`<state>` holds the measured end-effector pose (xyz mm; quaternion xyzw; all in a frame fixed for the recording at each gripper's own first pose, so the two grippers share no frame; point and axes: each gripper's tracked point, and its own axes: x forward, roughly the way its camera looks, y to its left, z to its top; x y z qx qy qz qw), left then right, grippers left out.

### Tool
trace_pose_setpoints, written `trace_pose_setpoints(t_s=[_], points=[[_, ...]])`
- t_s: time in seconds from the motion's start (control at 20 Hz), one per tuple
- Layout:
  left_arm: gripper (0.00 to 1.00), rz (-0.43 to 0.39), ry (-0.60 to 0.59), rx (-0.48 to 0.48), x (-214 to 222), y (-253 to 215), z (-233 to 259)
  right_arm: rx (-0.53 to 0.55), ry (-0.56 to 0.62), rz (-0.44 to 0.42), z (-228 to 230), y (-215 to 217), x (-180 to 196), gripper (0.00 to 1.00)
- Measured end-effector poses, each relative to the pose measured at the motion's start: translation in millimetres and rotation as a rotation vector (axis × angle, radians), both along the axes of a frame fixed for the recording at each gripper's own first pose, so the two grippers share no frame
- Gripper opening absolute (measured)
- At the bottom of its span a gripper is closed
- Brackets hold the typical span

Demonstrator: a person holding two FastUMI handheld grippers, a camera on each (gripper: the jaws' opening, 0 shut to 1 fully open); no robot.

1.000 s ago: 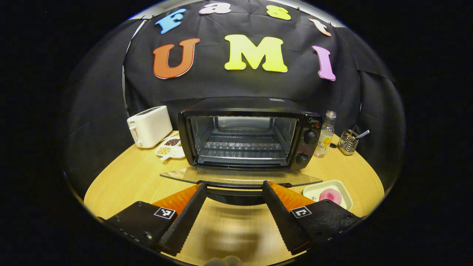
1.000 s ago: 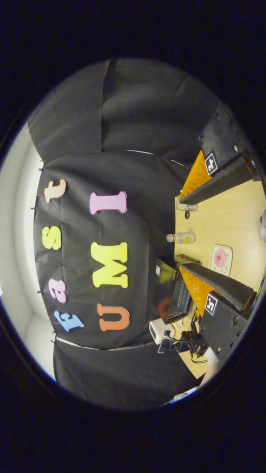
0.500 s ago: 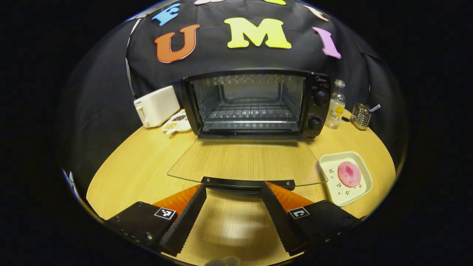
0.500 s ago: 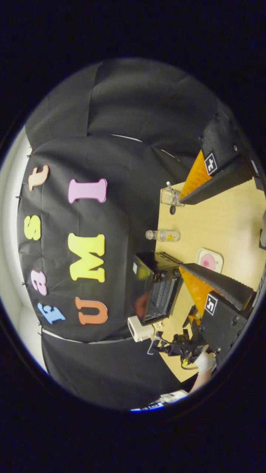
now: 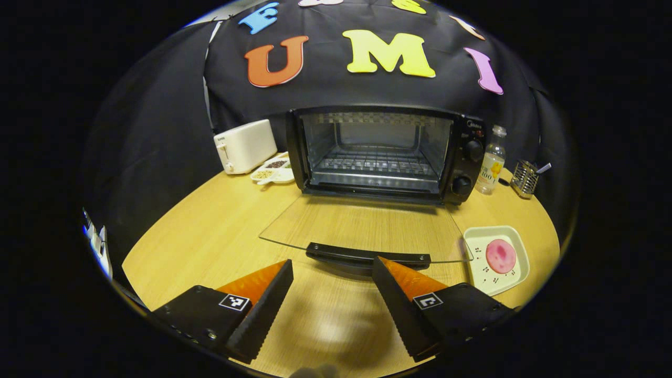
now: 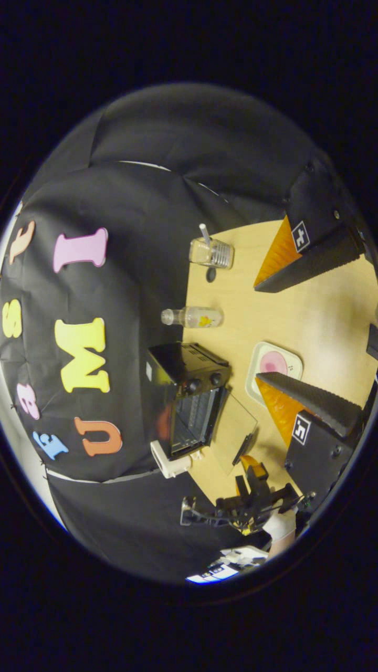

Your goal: Open the electric oven with the left hand, put the food in, and close the electric oven.

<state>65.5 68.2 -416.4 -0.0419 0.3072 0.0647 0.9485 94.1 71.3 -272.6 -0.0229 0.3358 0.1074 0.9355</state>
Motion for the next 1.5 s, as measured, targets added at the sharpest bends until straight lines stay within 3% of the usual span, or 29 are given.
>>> trace_pose_setpoints(t_s=[0.3, 0.45, 0.5, 0.55, 0.65, 0.75, 0.85, 0.95, 1.0, 1.05, 1.1, 1.15, 1.2, 1.5], points=[[0.97, 0.072, -0.095, 0.022, -34, 20, 84, 0.085, 0.249, 0.048, -94, 23, 19, 0.72], [0.97, 0.077, -0.147, 0.05, -52, 23, 129, 0.135, 0.358, 0.044, -132, 33, 28, 0.65], [0.97, 0.073, -0.164, 0.062, -58, 21, 143, 0.149, 0.387, 0.039, -141, 36, 33, 0.56], [0.97, 0.072, -0.176, 0.073, -65, 20, 157, 0.154, 0.411, 0.029, -151, 36, 35, 0.54], [0.96, 0.085, -0.201, 0.077, -77, 15, 183, 0.171, 0.452, 0.022, -165, 37, 40, 0.53], [0.96, 0.108, -0.219, 0.074, -90, 14, 203, 0.219, 0.502, 0.012, -171, 42, 42, 0.37], [0.96, 0.124, -0.229, 0.076, -102, 15, 218, 0.211, 0.535, 0.001, -180, 42, 45, 0.36], [0.96, 0.136, -0.242, 0.085, -109, 22, 231, 0.215, 0.57, -0.018, -188, 43, 44, 0.21], [0.97, 0.145, -0.248, 0.09, -113, 27, 238, 0.238, 0.579, -0.041, -188, 45, 46, 0.23], [0.96, 0.157, -0.259, 0.098, -118, 33, 244, 0.249, 0.604, -0.06, -191, 47, 44, 0.13], [0.97, 0.171, -0.27, 0.101, -121, 41, 251, 0.257, 0.628, -0.077, -188, 47, 46, 0.13], [0.97, 0.185, -0.277, 0.104, -125, 46, 256, 0.262, 0.653, -0.087, -190, 47, 47, 0.03], [0.96, 0.198, -0.285, 0.109, -128, 54, 261, 0.275, 0.68, -0.095, -191, 48, 48, 0.1], [0.97, 0.231, -0.325, 0.094, -137, 85, 274, 0.487, 0.751, -0.135, -189, 44, 45, 0.04]])
